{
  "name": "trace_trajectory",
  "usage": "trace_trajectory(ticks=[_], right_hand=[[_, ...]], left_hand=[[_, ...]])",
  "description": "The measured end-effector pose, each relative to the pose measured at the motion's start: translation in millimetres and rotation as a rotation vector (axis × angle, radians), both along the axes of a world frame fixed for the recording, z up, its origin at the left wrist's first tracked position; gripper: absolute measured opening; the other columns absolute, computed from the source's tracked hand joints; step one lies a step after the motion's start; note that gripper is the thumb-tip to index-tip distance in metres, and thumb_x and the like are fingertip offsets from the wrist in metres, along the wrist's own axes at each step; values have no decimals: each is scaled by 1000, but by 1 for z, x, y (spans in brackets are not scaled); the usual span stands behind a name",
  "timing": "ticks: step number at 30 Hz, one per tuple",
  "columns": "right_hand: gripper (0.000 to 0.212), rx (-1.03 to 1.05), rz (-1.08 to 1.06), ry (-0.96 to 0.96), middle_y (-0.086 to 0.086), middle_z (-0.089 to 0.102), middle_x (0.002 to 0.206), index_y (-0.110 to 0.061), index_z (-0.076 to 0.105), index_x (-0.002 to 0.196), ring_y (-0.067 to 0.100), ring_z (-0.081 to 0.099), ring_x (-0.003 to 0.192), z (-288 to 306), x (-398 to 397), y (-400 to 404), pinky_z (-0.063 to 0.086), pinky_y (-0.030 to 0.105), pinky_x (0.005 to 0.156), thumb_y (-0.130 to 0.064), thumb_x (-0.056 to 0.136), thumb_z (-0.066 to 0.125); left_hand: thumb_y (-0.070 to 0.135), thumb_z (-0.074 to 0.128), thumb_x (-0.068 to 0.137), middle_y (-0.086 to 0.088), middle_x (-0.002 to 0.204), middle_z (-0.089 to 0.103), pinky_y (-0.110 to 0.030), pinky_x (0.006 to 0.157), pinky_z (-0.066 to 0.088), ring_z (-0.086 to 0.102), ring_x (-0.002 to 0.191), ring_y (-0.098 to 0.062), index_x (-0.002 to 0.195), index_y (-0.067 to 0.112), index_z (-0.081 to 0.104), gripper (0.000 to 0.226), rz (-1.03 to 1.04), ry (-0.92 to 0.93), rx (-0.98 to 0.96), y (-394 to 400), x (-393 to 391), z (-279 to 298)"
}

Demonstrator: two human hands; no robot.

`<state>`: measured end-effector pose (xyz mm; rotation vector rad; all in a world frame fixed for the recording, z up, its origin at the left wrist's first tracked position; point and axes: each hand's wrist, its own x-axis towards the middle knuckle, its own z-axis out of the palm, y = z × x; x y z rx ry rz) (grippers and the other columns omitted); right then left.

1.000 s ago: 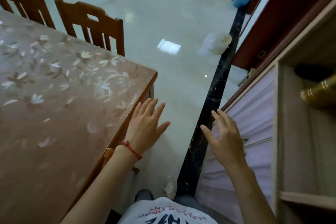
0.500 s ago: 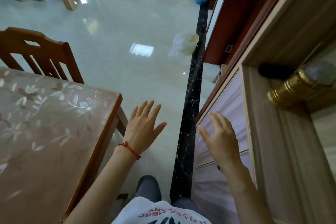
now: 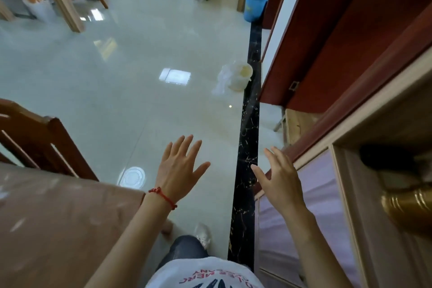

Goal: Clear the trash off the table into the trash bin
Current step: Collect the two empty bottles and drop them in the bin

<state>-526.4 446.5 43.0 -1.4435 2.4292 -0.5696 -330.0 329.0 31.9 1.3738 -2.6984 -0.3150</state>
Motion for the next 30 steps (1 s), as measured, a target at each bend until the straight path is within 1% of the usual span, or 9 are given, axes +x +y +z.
trace_trajectory(ticks=[3, 8, 11, 15, 18, 21, 25, 27, 30], right_hand=[[56, -7, -3, 1, 11, 38, 145, -8, 42, 136, 24, 32, 136, 4, -12, -41, 29, 38, 110, -36, 89, 54], [56, 12, 9, 12, 9, 37, 146, -9, 40, 136, 22, 28, 137, 6, -32, -98, 24, 34, 111, -37, 90, 53], [56, 16, 29, 16, 10, 36, 147, -9, 40, 136, 23, 29, 137, 7, -49, -140, 25, 36, 111, -37, 90, 53], [55, 20, 77, 42, 9, 35, 148, -12, 39, 138, 22, 27, 138, 2, -76, -201, 24, 35, 111, -39, 91, 51], [56, 7, 115, 56, 10, 36, 147, -11, 39, 138, 23, 26, 138, -2, -98, -249, 22, 33, 111, -39, 90, 51], [57, 3, 159, 42, 10, 35, 148, -10, 40, 137, 23, 26, 138, 0, -120, -302, 22, 35, 111, -39, 90, 52], [58, 10, 234, 50, 8, 33, 148, -13, 36, 139, 21, 24, 139, 5, -144, -364, 21, 34, 112, -43, 91, 47], [58, 16, 264, 54, 8, 32, 149, -13, 34, 140, 21, 23, 139, 7, -154, -392, 20, 34, 112, -43, 91, 46], [59, 27, 311, 44, 7, 29, 151, -13, 32, 141, 20, 20, 140, 8, -160, -428, 18, 33, 113, -43, 92, 45]], left_hand=[[59, 8, 91, -15, 119, 64, -51, 90, 47, 60, 111, -35, 117, 10, 60, 76, -9, -9, -8, -44, -11, 0], [60, 9, 91, -16, 119, 64, -52, 89, 48, 60, 111, -36, 117, 9, 60, 76, 5, 9, -14, -105, -29, -1], [60, 8, 91, -15, 119, 64, -51, 89, 48, 61, 110, -35, 117, 10, 60, 77, 22, 8, 1, -140, -43, -3], [60, 8, 91, -16, 119, 64, -52, 89, 47, 60, 110, -36, 117, 9, 60, 78, 64, 6, 3, -190, -63, -7], [60, 7, 90, -16, 119, 64, -52, 89, 48, 60, 111, -36, 117, 9, 60, 78, 107, -14, 3, -231, -80, -9], [60, 6, 91, -16, 119, 64, -51, 89, 48, 60, 110, -36, 116, 9, 61, 79, 159, -24, 2, -273, -97, -5], [60, 7, 91, -16, 121, 63, -52, 91, 46, 59, 113, -36, 118, 9, 60, 79, 236, -17, -24, -320, -114, 4], [59, 12, 91, -16, 121, 62, -52, 92, 45, 58, 113, -36, 118, 9, 59, 74, 269, -18, -47, -341, -119, 7], [53, 32, 85, -17, 123, 61, -52, 94, 44, 56, 115, -38, 119, 8, 58, 63, 323, -6, -59, -368, -122, 6]])
